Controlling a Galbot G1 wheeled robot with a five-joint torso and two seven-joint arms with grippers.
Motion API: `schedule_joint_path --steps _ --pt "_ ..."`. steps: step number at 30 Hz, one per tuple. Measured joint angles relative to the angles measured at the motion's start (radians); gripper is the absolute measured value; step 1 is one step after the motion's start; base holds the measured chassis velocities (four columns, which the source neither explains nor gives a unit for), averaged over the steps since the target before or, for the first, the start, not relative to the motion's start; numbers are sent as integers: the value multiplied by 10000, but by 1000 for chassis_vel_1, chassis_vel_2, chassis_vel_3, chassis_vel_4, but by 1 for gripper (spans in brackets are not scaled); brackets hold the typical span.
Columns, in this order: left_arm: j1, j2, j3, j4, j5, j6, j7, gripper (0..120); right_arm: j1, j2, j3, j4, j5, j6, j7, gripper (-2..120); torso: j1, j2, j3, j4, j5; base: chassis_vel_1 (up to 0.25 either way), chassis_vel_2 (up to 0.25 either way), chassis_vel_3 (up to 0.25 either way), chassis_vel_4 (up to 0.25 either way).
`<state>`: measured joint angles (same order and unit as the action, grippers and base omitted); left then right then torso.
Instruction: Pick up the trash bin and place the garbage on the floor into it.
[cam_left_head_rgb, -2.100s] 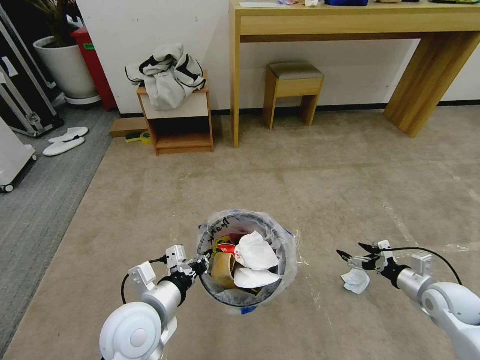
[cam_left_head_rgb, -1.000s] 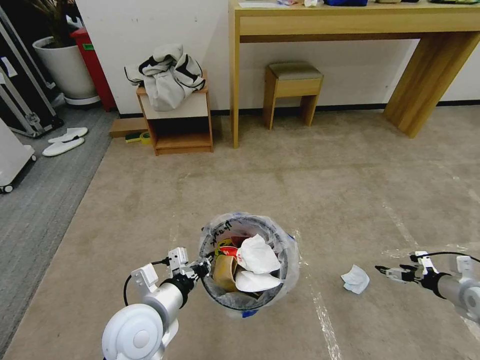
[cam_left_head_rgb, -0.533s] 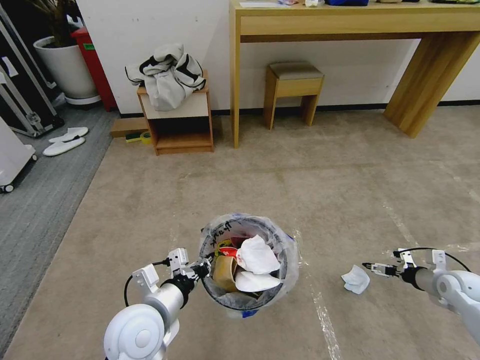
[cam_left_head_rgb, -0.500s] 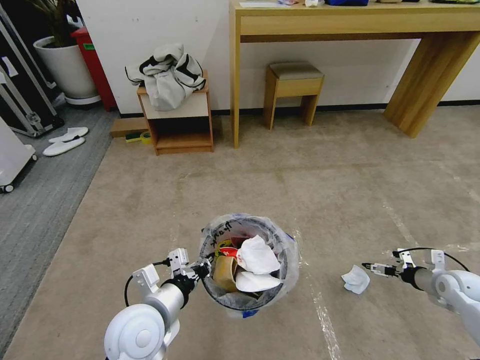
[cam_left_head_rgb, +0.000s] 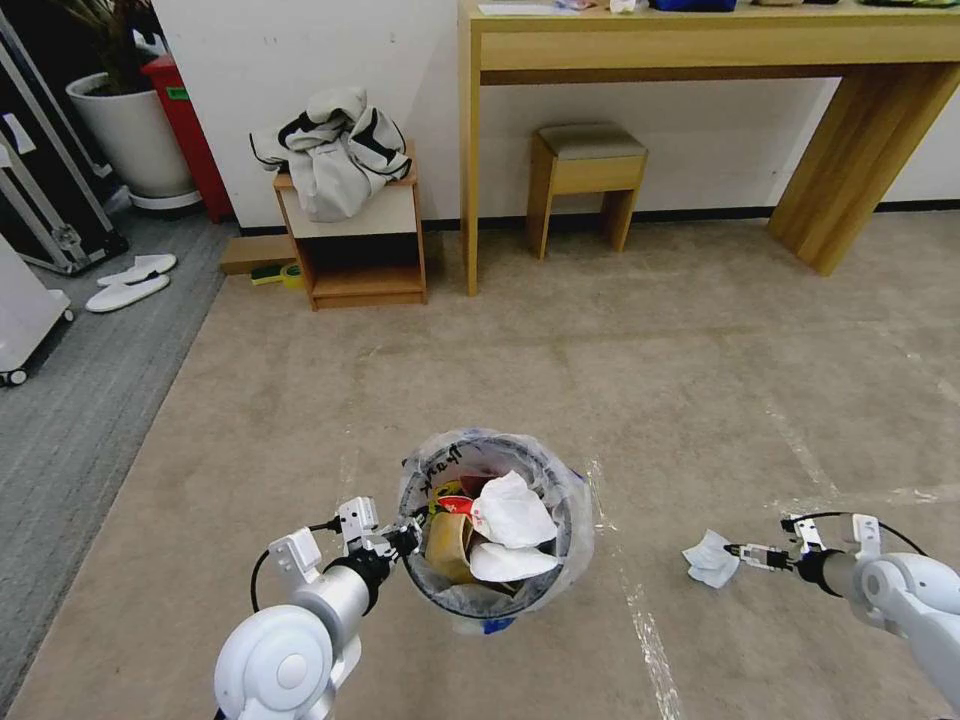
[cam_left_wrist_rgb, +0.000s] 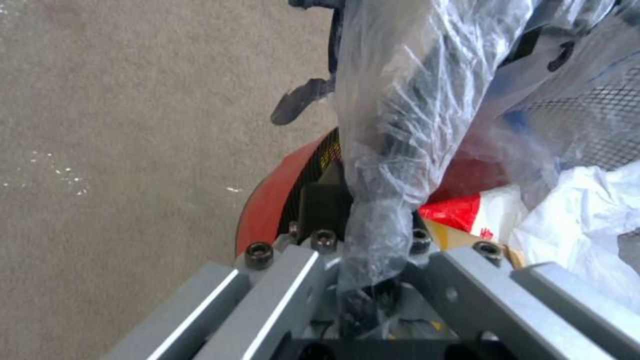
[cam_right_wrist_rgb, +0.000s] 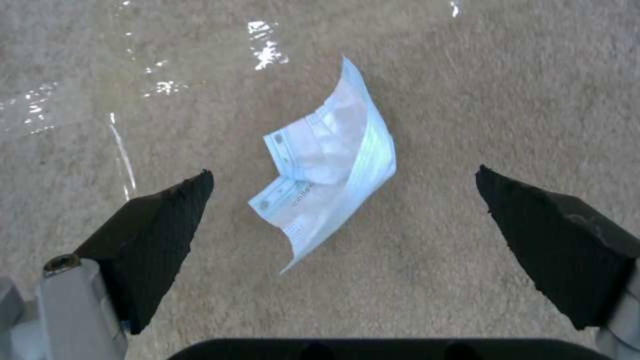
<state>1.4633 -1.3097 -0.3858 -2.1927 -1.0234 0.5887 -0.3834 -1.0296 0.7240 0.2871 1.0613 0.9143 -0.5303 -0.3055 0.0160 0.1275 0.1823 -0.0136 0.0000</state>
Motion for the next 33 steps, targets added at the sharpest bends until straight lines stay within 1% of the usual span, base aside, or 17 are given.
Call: schedule_joint_path --steps 4,6,10,20,28,33 --pt "5 13 -1 9 -5 0 11 1 147 126 -81 -226 99 6 23 100 0 0 0 0 0 0 0 0 0" --pt "22 -10 7 76 3 -1 31 1 409 344 -294 -603 200 13 38 100 0 0 0 0 -1 0 0 0 0" --pt "27 -18 12 94 6 -4 48 1 634 527 -447 -905 196 31 43 100 1 0 0 2 1 0 0 0 0" --pt "16 -7 25 165 -14 -19 70 1 1470 1225 -905 -2170 -92 203 23 100 1 0 0 1 0 0 0 0 0" --pt "-29 50 49 199 -50 -27 83 1 1642 1406 -879 -2629 -192 294 94 100 0 1 0 0 0 0 0 0 0" --pt "-119 77 93 219 -89 -30 87 1 1772 1499 -829 -2871 -250 326 421 100 0 1 0 0 -1 0 0 0 0"
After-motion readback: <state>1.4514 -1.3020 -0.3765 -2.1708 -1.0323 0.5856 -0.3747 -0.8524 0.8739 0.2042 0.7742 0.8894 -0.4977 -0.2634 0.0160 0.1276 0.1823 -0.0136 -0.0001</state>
